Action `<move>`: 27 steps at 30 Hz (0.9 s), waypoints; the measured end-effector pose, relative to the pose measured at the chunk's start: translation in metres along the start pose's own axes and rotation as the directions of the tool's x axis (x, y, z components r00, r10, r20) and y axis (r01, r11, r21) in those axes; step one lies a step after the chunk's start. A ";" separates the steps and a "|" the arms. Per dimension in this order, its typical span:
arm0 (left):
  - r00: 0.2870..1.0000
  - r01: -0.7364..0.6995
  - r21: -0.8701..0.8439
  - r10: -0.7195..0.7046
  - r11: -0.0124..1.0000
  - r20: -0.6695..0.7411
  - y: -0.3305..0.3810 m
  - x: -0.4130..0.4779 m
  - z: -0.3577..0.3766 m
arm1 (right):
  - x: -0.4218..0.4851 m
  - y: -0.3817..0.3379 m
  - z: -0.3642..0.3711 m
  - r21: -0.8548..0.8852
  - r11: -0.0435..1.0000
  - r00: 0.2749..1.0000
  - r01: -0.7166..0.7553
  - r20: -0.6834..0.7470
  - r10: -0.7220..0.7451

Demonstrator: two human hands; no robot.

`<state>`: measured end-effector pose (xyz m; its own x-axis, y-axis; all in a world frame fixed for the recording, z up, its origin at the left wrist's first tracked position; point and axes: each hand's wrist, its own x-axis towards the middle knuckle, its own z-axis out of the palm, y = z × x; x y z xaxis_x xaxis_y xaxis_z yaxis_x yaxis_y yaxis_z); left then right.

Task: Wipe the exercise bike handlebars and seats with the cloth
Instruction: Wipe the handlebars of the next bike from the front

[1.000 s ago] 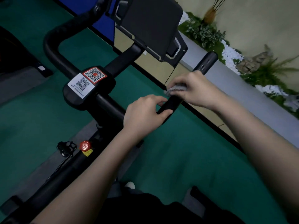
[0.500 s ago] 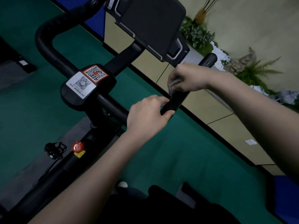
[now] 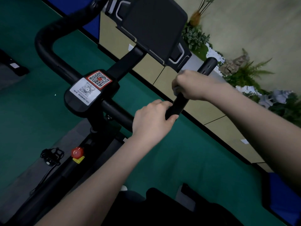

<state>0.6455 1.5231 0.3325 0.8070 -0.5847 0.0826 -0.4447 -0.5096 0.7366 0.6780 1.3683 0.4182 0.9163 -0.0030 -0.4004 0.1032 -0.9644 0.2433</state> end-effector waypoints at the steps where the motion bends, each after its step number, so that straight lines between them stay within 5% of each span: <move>1: 1.000 0.002 -0.007 -0.002 1.000 0.004 0.000 0.000 0.000 | -0.003 0.001 0.005 0.027 0.999 0.999 0.019 -0.040 -0.018; 6: 1.000 -0.001 -0.013 0.001 1.000 0.011 0.001 0.000 -0.001 | -0.012 0.026 0.017 0.101 0.995 0.958 0.023 -0.287 0.007; 13: 0.998 0.013 -0.045 -0.011 0.999 0.056 0.004 0.002 -0.004 | -0.031 0.014 0.056 0.273 0.959 0.787 0.070 -0.607 0.115; 17: 0.994 0.021 -0.084 -0.012 0.996 0.111 0.005 0.006 -0.006 | -0.033 0.004 0.078 0.473 0.880 0.510 0.043 -0.768 0.387; 21: 0.989 0.023 -0.080 -0.011 0.997 0.148 0.007 0.014 -0.005 | -0.034 -0.031 0.101 0.686 0.720 0.285 0.110 -0.715 0.638; 27: 0.988 0.040 -0.181 -0.012 0.983 0.153 0.016 0.035 0.005 | -0.018 -0.049 0.096 0.904 0.324 0.024 0.280 -0.344 0.939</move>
<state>0.6651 1.4912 0.3433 0.7436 -0.6679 -0.0297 -0.3344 -0.4101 0.8485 0.6194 1.3901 0.3287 0.2517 -0.8144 0.5229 -0.0596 -0.5523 -0.8315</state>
